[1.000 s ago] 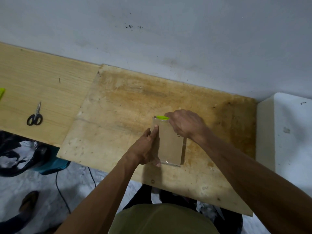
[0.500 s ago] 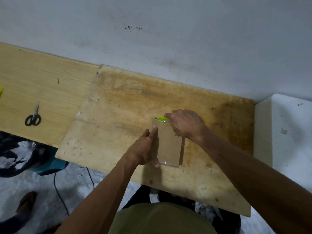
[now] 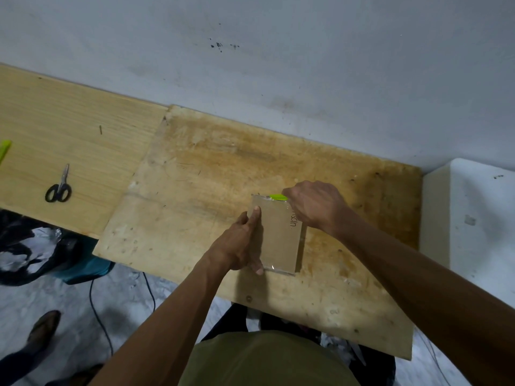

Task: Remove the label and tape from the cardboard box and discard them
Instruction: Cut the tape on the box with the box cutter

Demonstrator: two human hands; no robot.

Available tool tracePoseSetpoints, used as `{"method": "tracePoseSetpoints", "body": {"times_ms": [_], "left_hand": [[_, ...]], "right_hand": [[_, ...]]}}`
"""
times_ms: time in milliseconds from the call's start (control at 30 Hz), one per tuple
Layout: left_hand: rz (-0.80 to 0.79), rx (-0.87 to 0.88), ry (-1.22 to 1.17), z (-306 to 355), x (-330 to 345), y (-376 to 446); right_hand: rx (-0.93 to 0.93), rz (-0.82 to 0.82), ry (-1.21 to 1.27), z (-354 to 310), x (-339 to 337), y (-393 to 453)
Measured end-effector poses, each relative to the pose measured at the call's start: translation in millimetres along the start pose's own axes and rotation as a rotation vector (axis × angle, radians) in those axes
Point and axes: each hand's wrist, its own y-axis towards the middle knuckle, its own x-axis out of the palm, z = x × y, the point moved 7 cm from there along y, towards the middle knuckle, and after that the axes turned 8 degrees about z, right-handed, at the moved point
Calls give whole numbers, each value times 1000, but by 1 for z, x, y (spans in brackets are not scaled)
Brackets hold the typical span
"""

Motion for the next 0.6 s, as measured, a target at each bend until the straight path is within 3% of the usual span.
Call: {"method": "tracePoseSetpoints", "body": {"times_ms": [333,433,500,600], "left_hand": [[36,20,39,-3,-2,0],[51,180,228,15,-9,-1],[49,56,-58,16,-6,-3],[55,95,-31,16,-6,-1]], "right_hand": [[30,2,10,19,7,-12],[32,7,23,23,7,-14],[24,9,31,27,6,-19],[18,30,22,36,5,-27]]}}
